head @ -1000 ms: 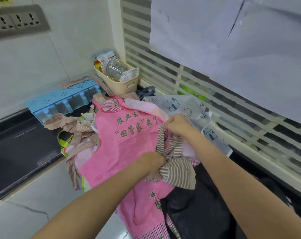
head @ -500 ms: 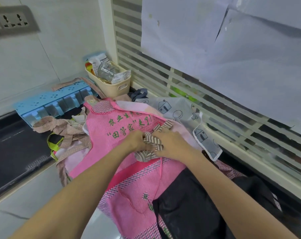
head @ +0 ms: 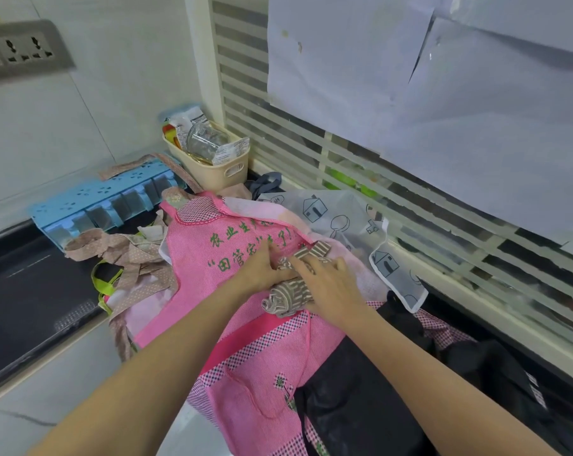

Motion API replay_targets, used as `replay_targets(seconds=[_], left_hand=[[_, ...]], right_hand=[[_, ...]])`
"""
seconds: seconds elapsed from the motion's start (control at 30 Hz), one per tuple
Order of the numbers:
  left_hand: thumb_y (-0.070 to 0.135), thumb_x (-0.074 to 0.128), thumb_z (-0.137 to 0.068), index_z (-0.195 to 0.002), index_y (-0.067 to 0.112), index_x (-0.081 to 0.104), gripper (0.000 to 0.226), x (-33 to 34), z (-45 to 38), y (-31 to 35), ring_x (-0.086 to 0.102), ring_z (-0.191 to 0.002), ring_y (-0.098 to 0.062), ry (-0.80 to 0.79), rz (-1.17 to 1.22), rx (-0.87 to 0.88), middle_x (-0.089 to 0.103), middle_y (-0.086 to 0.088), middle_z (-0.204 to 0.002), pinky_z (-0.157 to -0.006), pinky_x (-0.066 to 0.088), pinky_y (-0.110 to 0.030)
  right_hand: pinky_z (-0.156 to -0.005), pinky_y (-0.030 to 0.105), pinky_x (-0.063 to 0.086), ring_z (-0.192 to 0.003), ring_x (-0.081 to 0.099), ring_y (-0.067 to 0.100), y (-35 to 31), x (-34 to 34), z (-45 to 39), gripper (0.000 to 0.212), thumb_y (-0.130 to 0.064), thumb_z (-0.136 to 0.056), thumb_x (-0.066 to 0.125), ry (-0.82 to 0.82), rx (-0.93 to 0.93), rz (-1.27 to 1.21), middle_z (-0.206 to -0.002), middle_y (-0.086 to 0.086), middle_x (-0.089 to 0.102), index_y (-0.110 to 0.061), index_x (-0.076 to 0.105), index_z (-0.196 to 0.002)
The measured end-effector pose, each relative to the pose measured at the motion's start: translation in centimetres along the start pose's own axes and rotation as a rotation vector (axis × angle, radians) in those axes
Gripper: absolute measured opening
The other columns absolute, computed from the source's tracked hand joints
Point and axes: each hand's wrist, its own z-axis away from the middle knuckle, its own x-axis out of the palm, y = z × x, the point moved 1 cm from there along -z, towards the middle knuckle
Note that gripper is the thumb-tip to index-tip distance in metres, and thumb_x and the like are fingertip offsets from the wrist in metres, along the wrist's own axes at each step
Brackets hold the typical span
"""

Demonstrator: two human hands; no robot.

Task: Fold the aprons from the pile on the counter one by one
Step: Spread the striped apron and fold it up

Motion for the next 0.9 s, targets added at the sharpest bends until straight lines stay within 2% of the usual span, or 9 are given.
replay_targets(seconds=[0.13,0.27,0.33,0.4,0.47,0.57,0.73,0.83,0.9], left_hand=[[0.029,0.066,-0.085,-0.118,0.012,0.056,0.038,-0.1,-0.9,0.4,0.04,-0.1,-0.018,0.021,-0.425,0.211,0.04,-0.003,-0.103,-0.091,0.039,-0.032],[0.04,0.066,-0.082,-0.094,0.002,0.061,0.04,-1.7,-1.1,1.9,0.042,-0.097,-0.017,-0.126,-0.621,0.281,0.051,-0.007,-0.104,-0.086,0.038,-0.031],[0.041,0.062,-0.074,-0.078,0.013,0.056,0.03,-1.8,-0.5,2.8,0.049,-0.084,-0.017,-0.185,-0.58,0.288,0.056,-0.007,-0.092,-0.079,0.041,-0.031],[0.021,0.063,-0.077,-0.068,0.021,0.046,0.019,-1.4,0.2,3.5,0.051,-0.072,-0.015,-0.223,-0.39,0.263,0.056,-0.004,-0.08,-0.074,0.046,-0.034],[0.006,0.06,-0.082,-0.07,0.021,0.046,0.023,-1.1,0.5,3.9,0.051,-0.066,-0.013,-0.238,-0.227,0.243,0.055,-0.002,-0.074,-0.066,0.046,-0.032],[0.012,0.065,-0.083,-0.083,0.019,0.05,0.017,-1.3,0.6,4.7,0.051,-0.072,-0.013,-0.24,-0.243,0.262,0.056,0.0,-0.081,-0.067,0.043,-0.027],[0.029,0.072,-0.078,-0.112,0.011,0.048,0.045,-1.5,0.2,6.1,0.055,-0.094,-0.024,-0.091,-0.824,0.356,0.061,-0.007,-0.107,-0.069,0.035,-0.028],[0.02,0.067,-0.079,-0.095,0.011,0.052,0.024,-1.3,0.1,7.0,0.058,-0.096,-0.027,0.061,-0.776,0.373,0.061,-0.006,-0.093,-0.066,0.033,-0.028],[0.017,0.064,-0.08,-0.08,0.016,0.046,0.019,-1.2,0.7,7.8,0.059,-0.089,-0.028,0.118,-0.725,0.416,0.054,-0.001,-0.079,-0.063,0.031,-0.029]], right_hand=[[-0.093,0.037,0.031,-0.106,0.059,0.021,0.2,0.2,-0.4,0.062,-0.035,-0.077,0.073,0.024,0.055,-0.087,-0.12,-0.002,0.061,-0.019,0.044,-0.129],[-0.101,0.039,0.029,-0.104,0.06,0.021,1.2,-0.5,-1.4,0.04,-0.028,-0.081,0.067,-0.035,0.068,-0.171,-0.111,-0.004,0.065,-0.02,0.054,-0.117],[-0.103,0.038,0.027,-0.108,0.057,0.021,2.0,-1.5,-2.1,0.032,-0.028,-0.084,0.062,-0.1,0.09,-0.206,-0.111,-0.005,0.065,-0.025,0.057,-0.115],[-0.104,0.039,0.027,-0.112,0.055,0.022,2.9,-2.2,-2.9,0.032,-0.03,-0.086,0.06,-0.16,0.087,-0.184,-0.112,-0.006,0.065,-0.032,0.058,-0.118],[-0.1,0.038,0.031,-0.109,0.055,0.021,4.3,-2.8,-3.4,0.027,-0.03,-0.085,0.06,-0.224,0.098,-0.174,-0.105,-0.005,0.067,-0.031,0.062,-0.113],[-0.091,0.038,0.044,-0.09,0.059,0.018,6.1,-3.8,-4.0,0.007,-0.027,-0.08,0.066,-0.273,0.135,-0.309,-0.079,-0.007,0.062,-0.022,0.065,-0.085],[-0.086,0.034,0.045,-0.087,0.058,0.016,5.7,-4.5,-4.0,0.025,-0.025,-0.065,0.081,-0.358,0.246,-0.568,-0.083,-0.006,0.061,-0.026,0.062,-0.081],[-0.093,0.037,0.043,-0.097,0.058,0.017,4.8,-4.2,-4.2,0.045,-0.041,-0.067,0.079,-0.308,0.226,-0.525,-0.092,-0.006,0.063,-0.026,0.062,-0.106],[-0.091,0.034,0.046,-0.097,0.059,0.018,4.7,-4.2,-4.5,0.043,-0.04,-0.068,0.08,-0.312,0.25,-0.572,-0.097,-0.004,0.065,-0.025,0.061,-0.105]])
